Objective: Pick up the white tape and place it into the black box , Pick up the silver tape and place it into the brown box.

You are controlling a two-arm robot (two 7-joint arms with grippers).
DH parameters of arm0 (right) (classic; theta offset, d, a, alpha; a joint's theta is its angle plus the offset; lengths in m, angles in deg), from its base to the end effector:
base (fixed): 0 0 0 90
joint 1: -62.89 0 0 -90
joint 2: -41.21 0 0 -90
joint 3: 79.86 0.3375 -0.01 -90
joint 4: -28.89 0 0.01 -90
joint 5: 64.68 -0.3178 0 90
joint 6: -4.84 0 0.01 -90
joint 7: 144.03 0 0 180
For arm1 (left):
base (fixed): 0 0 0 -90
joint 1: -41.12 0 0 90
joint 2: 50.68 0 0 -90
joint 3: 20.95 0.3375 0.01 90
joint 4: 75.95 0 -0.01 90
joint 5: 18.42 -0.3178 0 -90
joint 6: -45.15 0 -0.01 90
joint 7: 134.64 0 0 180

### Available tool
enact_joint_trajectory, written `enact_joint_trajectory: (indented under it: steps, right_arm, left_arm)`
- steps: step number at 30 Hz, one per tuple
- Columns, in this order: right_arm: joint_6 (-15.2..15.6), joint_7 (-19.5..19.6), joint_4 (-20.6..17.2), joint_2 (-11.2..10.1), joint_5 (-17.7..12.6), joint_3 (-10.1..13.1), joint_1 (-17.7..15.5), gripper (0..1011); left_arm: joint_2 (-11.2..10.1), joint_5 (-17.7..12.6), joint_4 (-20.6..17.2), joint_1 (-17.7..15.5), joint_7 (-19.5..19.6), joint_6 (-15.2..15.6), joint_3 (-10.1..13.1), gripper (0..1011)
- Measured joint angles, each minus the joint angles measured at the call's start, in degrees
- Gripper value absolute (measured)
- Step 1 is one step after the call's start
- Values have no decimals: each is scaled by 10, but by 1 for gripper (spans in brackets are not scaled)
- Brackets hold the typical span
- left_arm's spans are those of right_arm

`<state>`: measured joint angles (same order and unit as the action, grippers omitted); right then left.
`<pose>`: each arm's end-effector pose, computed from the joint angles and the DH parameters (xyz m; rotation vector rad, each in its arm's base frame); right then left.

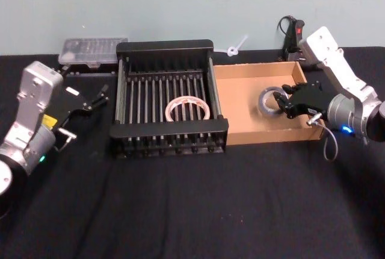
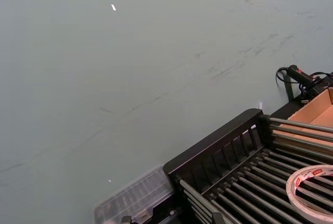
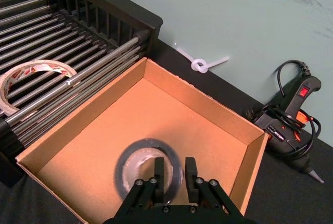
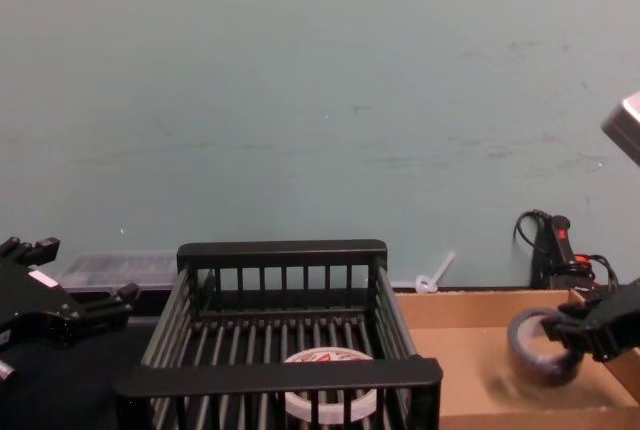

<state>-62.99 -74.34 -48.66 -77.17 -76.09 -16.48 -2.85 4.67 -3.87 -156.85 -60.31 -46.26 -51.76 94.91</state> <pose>0.4468 -0.0710 -0.2819 -0.5822 0.0058 -0.9831 0.3743 0.1073 -0.3423 0.3045 -0.2851 1.2480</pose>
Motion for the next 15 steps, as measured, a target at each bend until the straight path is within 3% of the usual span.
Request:
enact_joint_trajectory:
  steps: [6, 9, 10, 15]
  right_arm:
    - [0, 0, -1, 0, -1, 0, 0, 365]
    - [0, 0, -1, 0, -1, 0, 0, 502]
    - [1, -1, -2, -1, -1, 0, -1, 935]
    - [1, -1, -2, -1, -1, 0, -1, 1003]
  left_arm:
    - [0, 0, 0, 0, 0, 0, 0, 1001]
    - [0, 0, 0, 0, 0, 0, 0, 1001]
    - [0, 0, 0, 0, 0, 0, 0, 1001]
    - [0, 0, 0, 0, 0, 0, 0, 1001]
